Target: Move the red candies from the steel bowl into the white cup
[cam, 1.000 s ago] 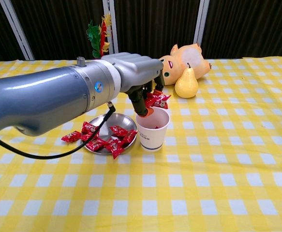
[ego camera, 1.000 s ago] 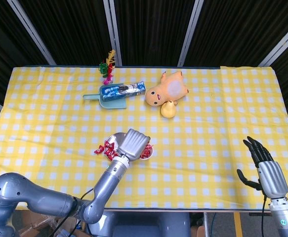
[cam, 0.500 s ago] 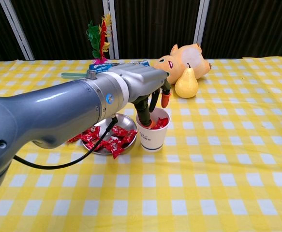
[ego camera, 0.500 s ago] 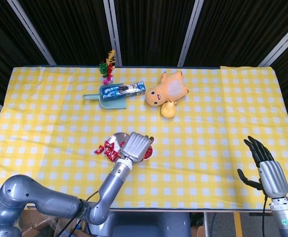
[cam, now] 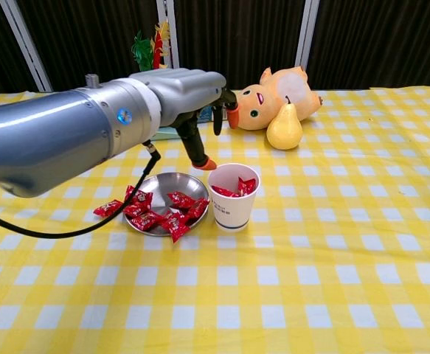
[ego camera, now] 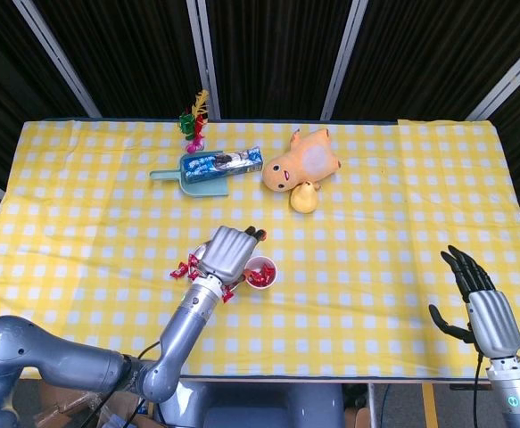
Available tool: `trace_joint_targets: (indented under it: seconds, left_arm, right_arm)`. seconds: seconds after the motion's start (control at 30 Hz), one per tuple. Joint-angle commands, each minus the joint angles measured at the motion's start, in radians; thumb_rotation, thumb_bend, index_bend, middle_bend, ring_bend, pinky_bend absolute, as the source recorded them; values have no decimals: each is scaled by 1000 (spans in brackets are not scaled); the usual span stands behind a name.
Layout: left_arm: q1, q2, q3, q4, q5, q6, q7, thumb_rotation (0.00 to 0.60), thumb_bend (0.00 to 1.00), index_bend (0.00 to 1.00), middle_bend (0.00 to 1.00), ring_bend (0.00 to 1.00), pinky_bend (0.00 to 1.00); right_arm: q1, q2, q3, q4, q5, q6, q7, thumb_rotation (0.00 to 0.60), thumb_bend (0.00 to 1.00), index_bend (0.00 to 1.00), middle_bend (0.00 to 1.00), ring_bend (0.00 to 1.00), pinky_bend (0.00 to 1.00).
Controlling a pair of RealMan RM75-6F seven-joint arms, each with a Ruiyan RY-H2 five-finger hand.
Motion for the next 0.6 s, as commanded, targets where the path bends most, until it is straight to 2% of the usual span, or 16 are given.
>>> trace_joint_targets:
  seconds: [0.03, 0.17, 0.27, 0.43, 0.6]
  left_arm:
    - [38, 59, 47, -34, -50, -17, 12, 600, 222, 292, 329, 904, 956]
    - [46, 98, 73, -58, -117, -55, 31, 600, 219, 292, 331, 904, 956]
    - [45, 95, 86, -50, -123, -68, 34, 600, 218, 297, 332, 904, 956]
    - [36, 50, 111, 5, -114, -93, 38, 600, 220, 310, 337, 904, 956]
    - [29, 1, 111, 61, -102, -98, 35, 600, 220, 310, 339, 905, 956]
  right_arm:
    - [0, -1, 0, -1, 0, -1, -4, 600, 419, 0, 0, 0, 122]
    - [1, -3, 0, -4, 0, -2, -9, 600, 419, 0, 0, 0, 122]
    - [1, -4, 0, -5, 0, -1, -10, 600, 419, 0, 0, 0, 122]
    - [1, -4, -1, -7, -1, -2, -11, 600, 418, 0, 0, 0, 122]
    - [2, -1, 1, -8, 7, -8, 4, 600, 419, 0, 0, 0, 122]
